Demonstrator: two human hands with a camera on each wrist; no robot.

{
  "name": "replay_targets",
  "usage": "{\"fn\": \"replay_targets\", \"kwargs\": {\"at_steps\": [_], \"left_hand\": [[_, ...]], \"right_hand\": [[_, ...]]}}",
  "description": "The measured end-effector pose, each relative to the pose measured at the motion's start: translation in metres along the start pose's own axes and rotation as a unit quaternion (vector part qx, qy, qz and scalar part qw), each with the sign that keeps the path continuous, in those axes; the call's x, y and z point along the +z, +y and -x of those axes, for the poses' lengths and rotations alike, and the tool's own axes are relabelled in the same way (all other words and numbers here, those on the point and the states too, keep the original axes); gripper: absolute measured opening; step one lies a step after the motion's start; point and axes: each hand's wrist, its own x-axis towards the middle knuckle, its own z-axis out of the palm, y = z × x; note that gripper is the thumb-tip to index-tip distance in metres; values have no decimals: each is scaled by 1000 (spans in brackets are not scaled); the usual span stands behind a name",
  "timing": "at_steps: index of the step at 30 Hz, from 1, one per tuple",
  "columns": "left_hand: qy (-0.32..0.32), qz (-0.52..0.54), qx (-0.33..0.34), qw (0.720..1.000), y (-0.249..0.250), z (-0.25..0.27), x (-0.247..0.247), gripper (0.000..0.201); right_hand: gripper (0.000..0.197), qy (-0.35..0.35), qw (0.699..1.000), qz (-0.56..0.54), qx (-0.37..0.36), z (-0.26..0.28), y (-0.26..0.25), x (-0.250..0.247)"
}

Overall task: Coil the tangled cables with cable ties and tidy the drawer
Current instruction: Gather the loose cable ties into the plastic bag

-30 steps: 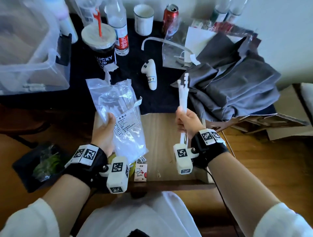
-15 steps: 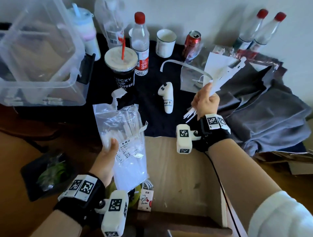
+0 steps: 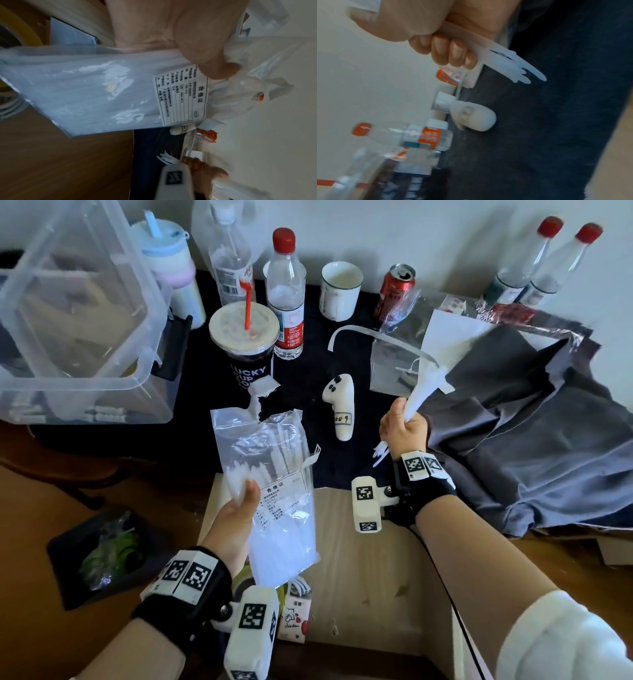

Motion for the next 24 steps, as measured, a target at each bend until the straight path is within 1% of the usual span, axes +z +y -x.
{"fn": "replay_targets", "kwargs": {"at_steps": [2,3,6,9,10,12,13,17,19,20,21,23,24], "left_hand": [[5,-5,-1,1000,0,-1,3,52],[-2,-6,3,1000,1,0,5,49],[-13,1,9,1000,0,1,6,54],[-42,-7,5,999,-4,2,4,72],[-47,-9,7,999,-4,3,4,67],[-37,-8,16,999,-2,5,6,45],[-30,-3,16,999,-1,6,7,40],[-36,13,30,999,4,12,11,32],[-28,20,36,999,5,13,11,29],[-28,17,41,999,5,14,11,28],[-29,13,46,998,5,15,9,32],[-39,0,54,998,4,14,8,49],[-41,-3,57,998,3,14,7,51]], "right_hand": [[47,-3,1000,19,22,2,8,0],[48,0,1000,13,19,2,9,0],[47,14,1000,-14,-1,-1,10,-2],[47,12,1000,-15,13,0,16,-5],[47,10,1000,-17,17,-1,17,-5],[47,11,1000,-22,16,-3,17,-5],[47,14,1000,-24,15,-3,17,-5],[48,4,999,4,31,-2,22,-4],[48,-8,1000,15,18,-2,17,-1],[48,-8,1000,14,12,-2,14,0],[48,-1,1000,15,12,-2,14,-1],[49,12,999,25,29,1,18,-3],[49,13,999,32,35,2,19,-4]]}}
